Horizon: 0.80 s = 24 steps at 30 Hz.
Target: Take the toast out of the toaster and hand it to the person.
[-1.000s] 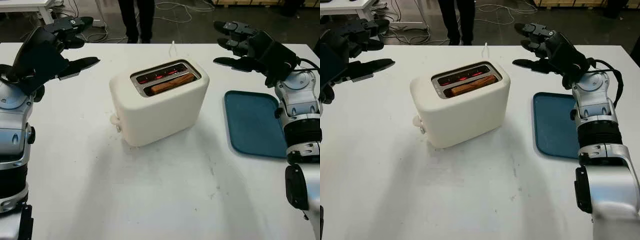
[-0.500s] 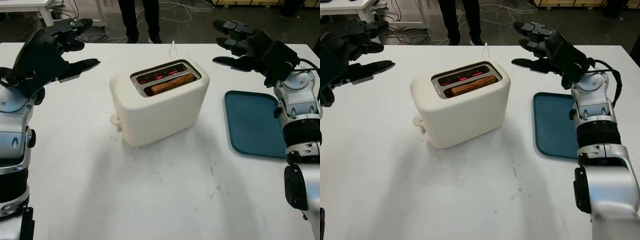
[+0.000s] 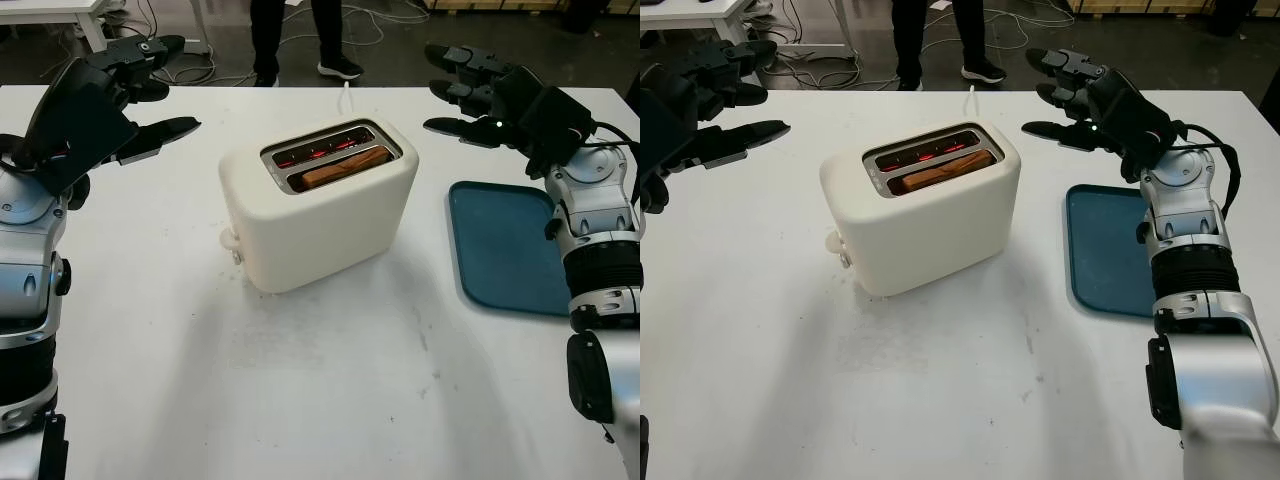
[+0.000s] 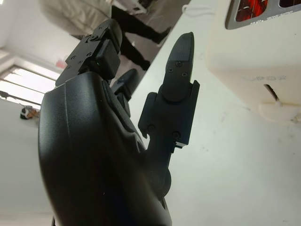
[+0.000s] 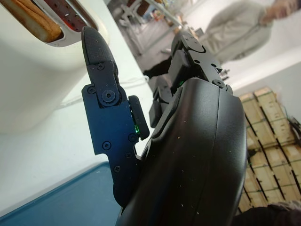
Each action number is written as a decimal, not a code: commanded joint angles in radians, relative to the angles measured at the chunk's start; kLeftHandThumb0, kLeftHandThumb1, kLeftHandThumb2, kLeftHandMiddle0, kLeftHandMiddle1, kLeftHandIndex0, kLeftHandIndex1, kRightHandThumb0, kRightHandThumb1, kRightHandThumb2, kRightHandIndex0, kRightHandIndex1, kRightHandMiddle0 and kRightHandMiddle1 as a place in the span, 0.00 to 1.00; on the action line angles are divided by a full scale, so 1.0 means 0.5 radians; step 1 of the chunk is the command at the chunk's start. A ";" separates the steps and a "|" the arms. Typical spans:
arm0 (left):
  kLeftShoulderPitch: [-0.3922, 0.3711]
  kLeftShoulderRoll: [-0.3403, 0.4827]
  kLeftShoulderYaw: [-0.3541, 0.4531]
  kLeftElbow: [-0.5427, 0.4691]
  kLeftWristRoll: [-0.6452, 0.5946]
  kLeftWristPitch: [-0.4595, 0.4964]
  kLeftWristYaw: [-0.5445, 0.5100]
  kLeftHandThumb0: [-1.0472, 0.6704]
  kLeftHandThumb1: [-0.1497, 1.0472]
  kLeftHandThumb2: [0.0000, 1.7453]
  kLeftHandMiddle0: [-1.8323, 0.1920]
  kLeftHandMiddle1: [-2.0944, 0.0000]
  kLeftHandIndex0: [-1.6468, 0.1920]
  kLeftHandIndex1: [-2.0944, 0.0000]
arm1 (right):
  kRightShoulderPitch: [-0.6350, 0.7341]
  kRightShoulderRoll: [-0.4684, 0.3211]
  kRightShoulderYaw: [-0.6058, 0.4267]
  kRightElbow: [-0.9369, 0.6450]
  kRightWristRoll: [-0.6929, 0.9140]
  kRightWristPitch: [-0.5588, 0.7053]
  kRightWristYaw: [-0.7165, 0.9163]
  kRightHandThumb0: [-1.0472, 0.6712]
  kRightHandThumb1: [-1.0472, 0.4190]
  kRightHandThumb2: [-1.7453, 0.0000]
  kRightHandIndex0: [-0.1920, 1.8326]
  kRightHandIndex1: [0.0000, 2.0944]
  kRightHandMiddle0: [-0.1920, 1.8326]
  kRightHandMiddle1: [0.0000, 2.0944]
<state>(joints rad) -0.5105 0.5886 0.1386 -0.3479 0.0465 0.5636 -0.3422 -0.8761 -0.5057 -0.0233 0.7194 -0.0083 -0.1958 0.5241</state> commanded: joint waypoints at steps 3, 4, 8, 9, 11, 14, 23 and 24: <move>-0.010 0.004 -0.004 0.001 0.006 -0.011 0.013 0.42 0.89 0.11 0.91 0.59 0.71 0.98 | 0.008 0.004 -0.014 -0.013 0.020 -0.006 0.022 0.26 0.09 0.97 0.22 0.00 0.22 0.00; -0.009 0.010 -0.007 -0.006 0.011 0.000 0.011 0.42 0.89 0.11 0.91 0.58 0.71 0.98 | 0.009 0.006 -0.018 -0.017 0.025 0.000 0.025 0.25 0.09 0.98 0.22 0.00 0.22 0.00; -0.005 0.036 -0.018 0.001 0.025 -0.025 -0.005 0.41 0.89 0.11 0.91 0.58 0.71 0.98 | 0.011 0.005 -0.015 -0.021 0.021 -0.009 0.022 0.25 0.09 0.97 0.22 0.00 0.21 0.00; -0.008 0.030 -0.013 0.001 0.016 -0.016 -0.004 0.41 0.89 0.11 0.91 0.58 0.71 0.98 | 0.011 0.006 -0.016 -0.019 0.023 -0.019 0.022 0.25 0.09 0.97 0.22 0.00 0.21 0.00; -0.011 0.021 -0.009 -0.005 0.009 0.001 0.000 0.41 0.89 0.11 0.91 0.58 0.71 0.98 | 0.011 0.008 -0.019 -0.020 0.029 -0.019 0.024 0.26 0.09 0.97 0.22 0.01 0.22 0.00; -0.011 0.022 -0.010 -0.006 0.011 -0.001 0.001 0.41 0.89 0.11 0.91 0.58 0.71 0.98 | 0.008 0.002 -0.013 -0.016 0.014 -0.028 0.017 0.26 0.09 0.97 0.23 0.01 0.22 0.00; -0.011 0.022 -0.010 -0.008 0.011 0.004 0.003 0.40 0.89 0.10 0.91 0.58 0.71 0.98 | 0.009 -0.001 -0.018 -0.026 0.028 -0.009 0.035 0.25 0.09 0.98 0.22 0.01 0.22 0.00; -0.011 0.024 -0.011 -0.009 0.012 0.007 0.003 0.40 0.89 0.10 0.90 0.58 0.71 0.97 | 0.010 -0.003 -0.014 -0.028 0.020 -0.016 0.029 0.25 0.09 0.98 0.22 0.00 0.21 0.00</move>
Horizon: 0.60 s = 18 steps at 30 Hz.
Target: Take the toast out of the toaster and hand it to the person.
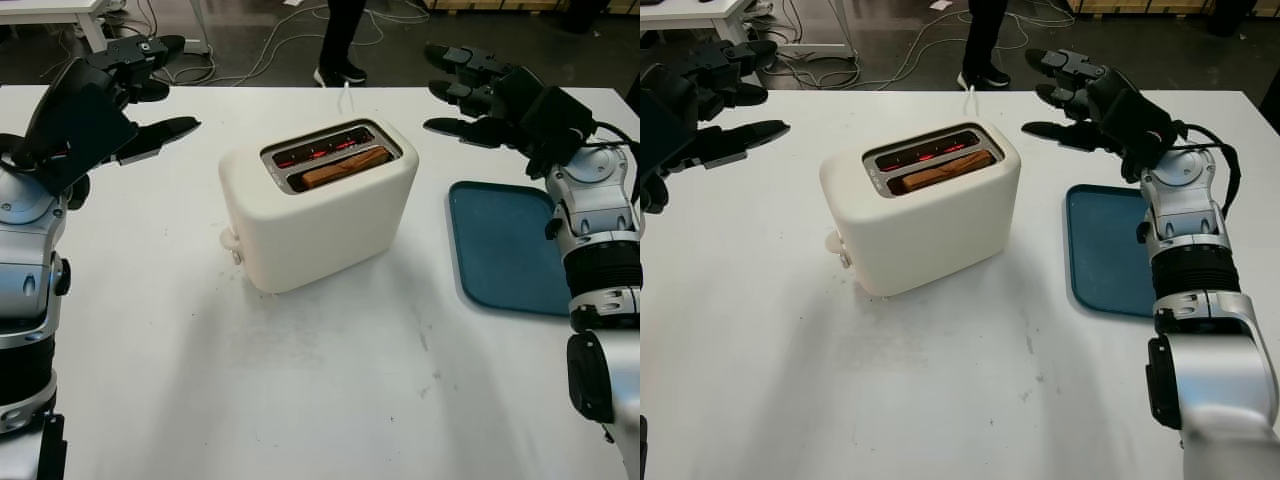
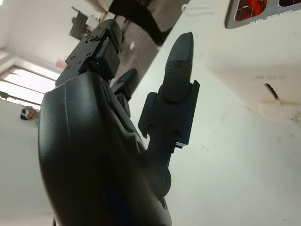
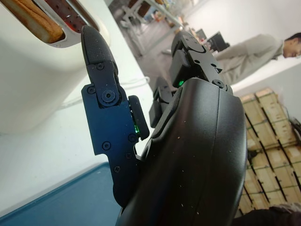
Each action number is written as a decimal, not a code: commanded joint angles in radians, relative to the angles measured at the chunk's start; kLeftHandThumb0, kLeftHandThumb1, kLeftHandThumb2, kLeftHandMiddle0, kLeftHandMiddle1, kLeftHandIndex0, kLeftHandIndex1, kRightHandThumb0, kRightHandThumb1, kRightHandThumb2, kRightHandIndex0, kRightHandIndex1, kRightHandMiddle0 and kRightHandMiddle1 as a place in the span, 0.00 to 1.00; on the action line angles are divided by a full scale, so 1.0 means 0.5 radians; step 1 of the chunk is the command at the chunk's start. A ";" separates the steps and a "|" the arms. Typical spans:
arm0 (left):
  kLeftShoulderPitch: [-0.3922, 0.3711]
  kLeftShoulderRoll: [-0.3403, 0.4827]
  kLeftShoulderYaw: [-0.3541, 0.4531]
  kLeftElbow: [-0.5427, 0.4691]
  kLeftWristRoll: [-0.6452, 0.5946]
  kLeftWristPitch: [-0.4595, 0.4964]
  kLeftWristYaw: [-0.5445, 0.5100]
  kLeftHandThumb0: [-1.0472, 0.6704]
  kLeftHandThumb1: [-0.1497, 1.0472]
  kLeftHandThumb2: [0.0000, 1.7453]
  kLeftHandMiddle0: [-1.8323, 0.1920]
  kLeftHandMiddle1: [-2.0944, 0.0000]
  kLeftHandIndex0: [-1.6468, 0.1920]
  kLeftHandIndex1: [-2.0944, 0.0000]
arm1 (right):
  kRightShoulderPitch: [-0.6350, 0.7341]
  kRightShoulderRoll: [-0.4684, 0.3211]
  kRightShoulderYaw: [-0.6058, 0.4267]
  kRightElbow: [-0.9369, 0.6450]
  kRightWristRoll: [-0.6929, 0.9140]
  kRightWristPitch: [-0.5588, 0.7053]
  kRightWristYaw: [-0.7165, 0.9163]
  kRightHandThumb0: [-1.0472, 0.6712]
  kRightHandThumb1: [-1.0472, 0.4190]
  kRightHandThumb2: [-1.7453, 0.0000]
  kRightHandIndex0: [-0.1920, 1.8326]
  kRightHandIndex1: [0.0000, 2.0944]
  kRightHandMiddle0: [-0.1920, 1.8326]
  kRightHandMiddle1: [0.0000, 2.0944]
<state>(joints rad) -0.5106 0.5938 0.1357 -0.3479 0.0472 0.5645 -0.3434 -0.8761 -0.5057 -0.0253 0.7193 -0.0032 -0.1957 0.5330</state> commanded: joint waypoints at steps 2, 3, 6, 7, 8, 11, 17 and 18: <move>-0.013 -0.001 0.006 -0.010 -0.007 0.015 0.008 0.40 0.89 0.10 0.90 0.58 0.71 0.97 | 0.011 -0.003 -0.007 -0.035 -0.001 -0.006 -0.007 0.25 0.09 0.98 0.23 0.01 0.22 0.00; -0.011 0.000 0.004 -0.013 -0.003 0.015 0.010 0.40 0.89 0.10 0.91 0.58 0.71 0.97 | 0.012 0.000 -0.008 -0.037 0.001 0.000 -0.008 0.25 0.09 0.98 0.23 0.01 0.22 0.00; -0.008 0.002 0.003 -0.011 0.000 0.011 0.012 0.40 0.89 0.10 0.91 0.58 0.71 0.97 | 0.010 0.004 -0.013 -0.042 0.015 0.016 0.004 0.25 0.09 0.98 0.22 0.00 0.22 0.00; -0.007 0.001 0.004 -0.013 0.000 0.013 0.013 0.39 0.89 0.10 0.91 0.58 0.71 0.97 | 0.011 0.002 -0.008 -0.043 0.007 0.008 0.001 0.26 0.09 0.98 0.22 0.00 0.22 0.00; -0.007 -0.003 0.008 -0.012 -0.006 0.014 0.013 0.39 0.89 0.10 0.91 0.57 0.71 0.97 | 0.012 0.000 -0.002 -0.042 -0.005 -0.012 -0.006 0.26 0.09 0.98 0.22 0.01 0.22 0.00; -0.007 -0.006 0.009 -0.017 -0.007 0.019 0.015 0.40 0.89 0.10 0.91 0.57 0.71 0.97 | 0.011 0.000 -0.001 -0.037 -0.006 -0.022 -0.002 0.26 0.09 0.97 0.23 0.01 0.22 0.00; -0.002 -0.010 0.009 -0.009 -0.007 0.002 0.017 0.40 0.89 0.10 0.91 0.57 0.71 0.97 | 0.015 0.008 -0.011 -0.047 0.013 0.003 0.006 0.27 0.09 0.98 0.22 0.00 0.21 0.00; -0.001 -0.010 0.010 -0.006 -0.009 -0.002 0.016 0.40 0.89 0.10 0.91 0.57 0.71 0.97 | 0.016 0.008 -0.012 -0.044 0.016 0.001 0.010 0.27 0.09 0.98 0.22 0.00 0.21 0.00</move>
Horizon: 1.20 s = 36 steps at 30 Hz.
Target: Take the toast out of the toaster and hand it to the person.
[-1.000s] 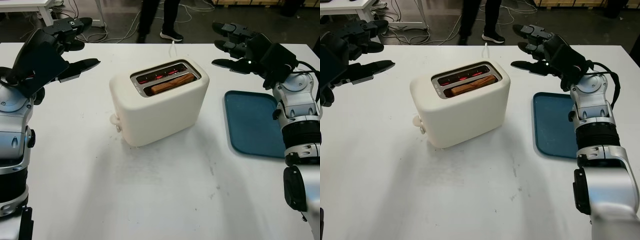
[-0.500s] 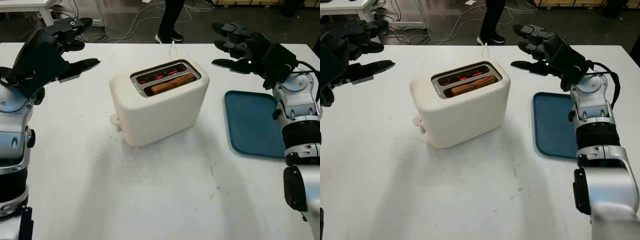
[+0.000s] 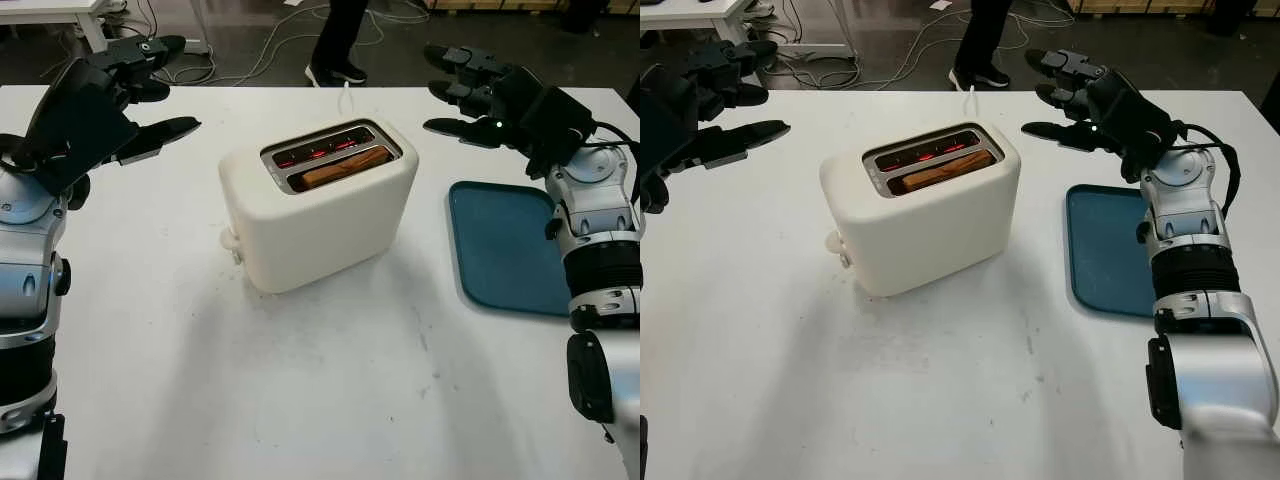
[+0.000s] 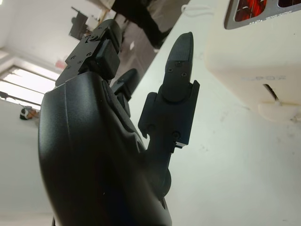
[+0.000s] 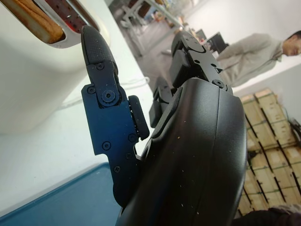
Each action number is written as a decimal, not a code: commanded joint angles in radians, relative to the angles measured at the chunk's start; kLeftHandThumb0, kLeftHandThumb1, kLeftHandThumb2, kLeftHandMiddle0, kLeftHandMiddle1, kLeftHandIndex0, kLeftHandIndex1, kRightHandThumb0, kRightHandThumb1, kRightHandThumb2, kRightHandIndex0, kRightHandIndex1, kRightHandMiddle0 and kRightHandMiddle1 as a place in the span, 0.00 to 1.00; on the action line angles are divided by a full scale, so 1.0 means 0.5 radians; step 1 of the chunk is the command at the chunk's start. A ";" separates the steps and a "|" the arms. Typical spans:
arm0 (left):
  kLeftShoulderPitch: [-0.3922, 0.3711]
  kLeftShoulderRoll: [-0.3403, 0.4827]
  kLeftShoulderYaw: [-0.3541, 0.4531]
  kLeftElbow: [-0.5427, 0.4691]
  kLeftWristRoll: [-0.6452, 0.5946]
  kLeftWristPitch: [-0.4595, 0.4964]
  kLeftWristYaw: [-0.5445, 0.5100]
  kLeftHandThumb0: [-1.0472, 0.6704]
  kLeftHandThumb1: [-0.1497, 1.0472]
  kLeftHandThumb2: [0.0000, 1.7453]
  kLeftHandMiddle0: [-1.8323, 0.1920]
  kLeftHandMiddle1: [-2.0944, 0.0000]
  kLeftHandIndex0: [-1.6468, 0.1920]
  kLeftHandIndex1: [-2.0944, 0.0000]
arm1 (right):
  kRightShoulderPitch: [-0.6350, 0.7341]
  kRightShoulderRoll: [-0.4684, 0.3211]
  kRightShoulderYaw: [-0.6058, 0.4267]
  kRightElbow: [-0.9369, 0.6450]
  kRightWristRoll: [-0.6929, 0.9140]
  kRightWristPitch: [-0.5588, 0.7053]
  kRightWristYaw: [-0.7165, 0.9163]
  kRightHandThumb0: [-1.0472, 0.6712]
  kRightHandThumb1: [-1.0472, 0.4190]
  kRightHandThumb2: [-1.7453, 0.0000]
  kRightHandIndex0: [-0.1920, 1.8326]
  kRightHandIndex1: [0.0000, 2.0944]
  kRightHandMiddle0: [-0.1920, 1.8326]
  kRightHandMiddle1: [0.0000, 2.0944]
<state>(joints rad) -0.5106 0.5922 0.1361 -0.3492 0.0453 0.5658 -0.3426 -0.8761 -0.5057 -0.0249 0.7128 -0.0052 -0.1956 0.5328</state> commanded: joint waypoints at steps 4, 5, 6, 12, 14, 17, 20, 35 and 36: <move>-0.002 -0.013 0.011 0.008 -0.009 -0.011 0.018 0.40 0.89 0.10 0.91 0.58 0.72 0.97 | 0.021 0.005 -0.005 -0.044 0.004 0.009 -0.003 0.26 0.09 0.97 0.22 0.00 0.21 0.00; -0.001 -0.011 0.010 0.009 -0.007 -0.018 0.018 0.40 0.89 0.10 0.91 0.58 0.72 0.97 | 0.022 0.005 -0.006 -0.045 0.007 0.009 0.000 0.26 0.09 0.97 0.22 0.00 0.21 0.00; 0.001 -0.010 0.010 0.008 -0.006 -0.021 0.018 0.40 0.89 0.10 0.91 0.58 0.72 0.97 | 0.021 0.006 -0.008 -0.044 0.012 0.009 0.006 0.26 0.09 0.97 0.22 0.00 0.21 0.00; -0.010 -0.007 -0.001 0.006 0.003 -0.006 0.020 0.40 0.89 0.10 0.91 0.58 0.71 0.97 | 0.025 0.013 -0.015 -0.052 0.028 0.019 0.011 0.26 0.09 0.98 0.22 0.00 0.21 0.00; -0.015 -0.006 -0.008 0.017 0.010 -0.016 0.023 0.40 0.89 0.09 0.91 0.58 0.71 0.97 | 0.026 0.014 -0.013 -0.058 0.026 0.018 0.007 0.26 0.09 0.98 0.22 0.00 0.21 0.00; -0.024 -0.012 -0.008 0.023 0.007 -0.008 0.028 0.40 0.89 0.09 0.91 0.57 0.71 0.96 | 0.021 0.015 -0.012 -0.053 0.026 0.014 0.010 0.26 0.09 0.98 0.22 0.00 0.21 0.00; -0.022 0.005 -0.016 0.017 0.020 -0.020 0.024 0.41 0.89 0.10 0.91 0.56 0.71 0.96 | 0.016 0.009 -0.003 -0.048 0.009 0.013 -0.001 0.25 0.09 0.97 0.22 0.00 0.21 0.00; -0.034 0.004 -0.002 0.013 -0.006 0.023 0.013 0.43 0.89 0.11 0.91 0.58 0.73 0.96 | 0.014 0.015 -0.004 -0.044 0.013 0.012 -0.001 0.26 0.09 0.97 0.22 0.00 0.21 0.00; -0.033 0.006 -0.006 0.016 0.000 0.013 0.016 0.43 0.89 0.11 0.91 0.58 0.73 0.96 | 0.014 0.015 -0.003 -0.042 0.011 0.012 -0.004 0.25 0.09 0.97 0.22 0.00 0.21 0.00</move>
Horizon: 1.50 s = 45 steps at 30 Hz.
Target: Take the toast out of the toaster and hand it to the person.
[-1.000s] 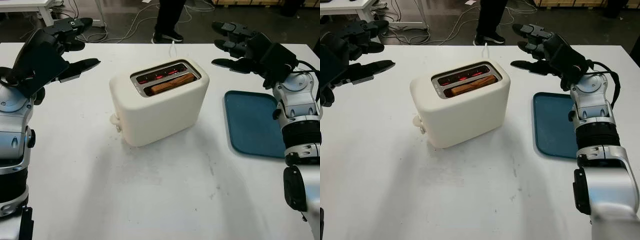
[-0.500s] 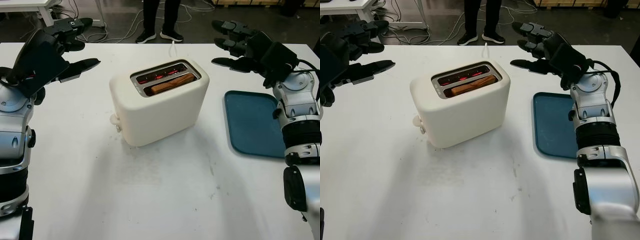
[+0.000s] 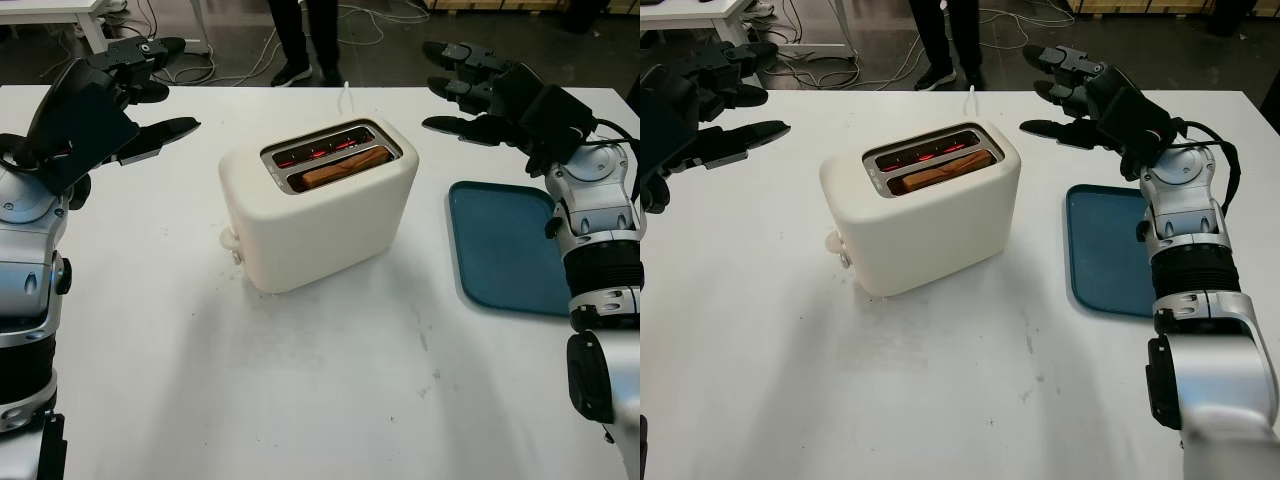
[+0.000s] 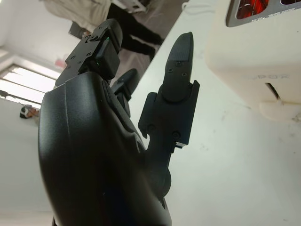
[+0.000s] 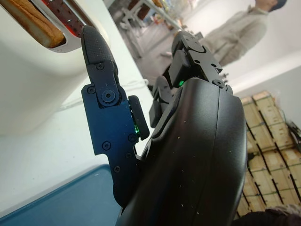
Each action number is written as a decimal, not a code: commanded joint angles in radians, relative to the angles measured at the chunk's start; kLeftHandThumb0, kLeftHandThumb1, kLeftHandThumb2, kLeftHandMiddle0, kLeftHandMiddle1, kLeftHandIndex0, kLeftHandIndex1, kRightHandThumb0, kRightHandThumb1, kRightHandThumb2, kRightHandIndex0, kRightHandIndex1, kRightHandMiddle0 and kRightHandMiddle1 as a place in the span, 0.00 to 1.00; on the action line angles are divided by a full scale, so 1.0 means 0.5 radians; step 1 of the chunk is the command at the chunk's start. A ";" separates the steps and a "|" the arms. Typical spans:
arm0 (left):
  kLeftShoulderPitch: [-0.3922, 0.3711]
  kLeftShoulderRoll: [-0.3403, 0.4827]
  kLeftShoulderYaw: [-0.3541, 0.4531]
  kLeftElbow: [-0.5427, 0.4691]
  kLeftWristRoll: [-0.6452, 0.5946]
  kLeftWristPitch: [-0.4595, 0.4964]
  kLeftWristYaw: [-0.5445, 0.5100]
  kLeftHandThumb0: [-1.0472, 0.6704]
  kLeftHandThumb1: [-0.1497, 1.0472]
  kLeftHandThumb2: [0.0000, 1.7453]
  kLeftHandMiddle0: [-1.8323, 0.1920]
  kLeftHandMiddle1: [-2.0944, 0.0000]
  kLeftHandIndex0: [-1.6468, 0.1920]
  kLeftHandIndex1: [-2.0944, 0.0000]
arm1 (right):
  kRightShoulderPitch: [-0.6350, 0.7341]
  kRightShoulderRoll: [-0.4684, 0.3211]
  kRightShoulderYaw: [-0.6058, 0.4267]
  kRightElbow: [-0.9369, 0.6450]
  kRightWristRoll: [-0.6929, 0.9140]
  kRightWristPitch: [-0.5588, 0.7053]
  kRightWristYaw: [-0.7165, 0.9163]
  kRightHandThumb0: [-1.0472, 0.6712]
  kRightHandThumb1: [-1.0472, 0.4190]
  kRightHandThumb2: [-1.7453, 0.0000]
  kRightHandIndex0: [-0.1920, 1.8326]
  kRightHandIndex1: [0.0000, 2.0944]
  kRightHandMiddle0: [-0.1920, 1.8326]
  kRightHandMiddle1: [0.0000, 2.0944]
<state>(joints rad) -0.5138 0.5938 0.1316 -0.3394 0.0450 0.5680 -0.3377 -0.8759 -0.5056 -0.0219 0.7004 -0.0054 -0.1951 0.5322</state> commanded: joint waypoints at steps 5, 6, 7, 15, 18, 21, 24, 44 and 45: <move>-0.023 0.002 0.001 -0.007 0.002 0.010 0.009 0.42 0.89 0.10 0.91 0.59 0.73 0.96 | 0.015 0.010 -0.007 -0.015 0.008 0.001 0.001 0.26 0.09 0.97 0.22 0.00 0.21 0.00; -0.022 0.007 -0.002 -0.009 0.006 0.009 0.007 0.41 0.89 0.10 0.91 0.58 0.72 0.96 | 0.016 0.009 -0.007 -0.015 0.007 0.000 0.000 0.26 0.09 0.97 0.22 0.00 0.21 0.00; -0.020 0.008 -0.003 -0.009 0.009 0.004 0.008 0.41 0.89 0.11 0.91 0.58 0.72 0.96 | 0.016 0.009 -0.008 -0.012 0.009 -0.003 0.003 0.26 0.09 0.97 0.22 0.00 0.21 0.00; -0.014 0.029 -0.015 -0.001 0.033 -0.030 0.000 0.42 0.89 0.10 0.91 0.57 0.72 0.95 | 0.017 0.011 -0.010 -0.021 0.019 0.016 0.013 0.28 0.09 0.98 0.22 0.00 0.21 0.00; -0.015 0.016 -0.006 0.000 0.028 -0.029 0.005 0.40 0.89 0.10 0.91 0.56 0.72 0.95 | 0.018 0.011 -0.006 -0.021 0.009 0.009 0.004 0.26 0.09 0.98 0.23 0.01 0.21 0.00; -0.017 0.015 -0.006 -0.006 0.025 -0.018 0.000 0.41 0.89 0.10 0.91 0.57 0.72 0.95 | 0.015 0.016 -0.011 -0.014 0.020 0.011 0.010 0.28 0.09 0.98 0.23 0.00 0.21 0.00; -0.015 0.015 -0.004 -0.004 0.022 -0.012 -0.003 0.40 0.89 0.10 0.91 0.58 0.73 0.95 | 0.016 0.014 -0.012 -0.015 0.025 0.019 0.018 0.28 0.09 0.98 0.22 0.00 0.21 0.00; -0.011 0.008 0.041 0.048 -0.086 -0.030 -0.026 0.48 0.81 0.04 0.91 0.60 0.74 0.94 | 0.025 0.007 -0.009 -0.024 0.011 0.013 0.006 0.27 0.09 0.98 0.23 0.01 0.21 0.00; -0.011 0.018 0.032 0.046 -0.076 -0.032 -0.029 0.48 0.81 0.04 0.91 0.60 0.74 0.94 | 0.026 0.005 -0.008 -0.026 0.010 0.012 0.007 0.27 0.09 0.97 0.23 0.01 0.21 0.00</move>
<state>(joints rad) -0.5138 0.5903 0.1515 -0.3137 0.0008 0.5605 -0.3478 -0.8756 -0.5057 -0.0223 0.6941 -0.0012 -0.1936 0.5398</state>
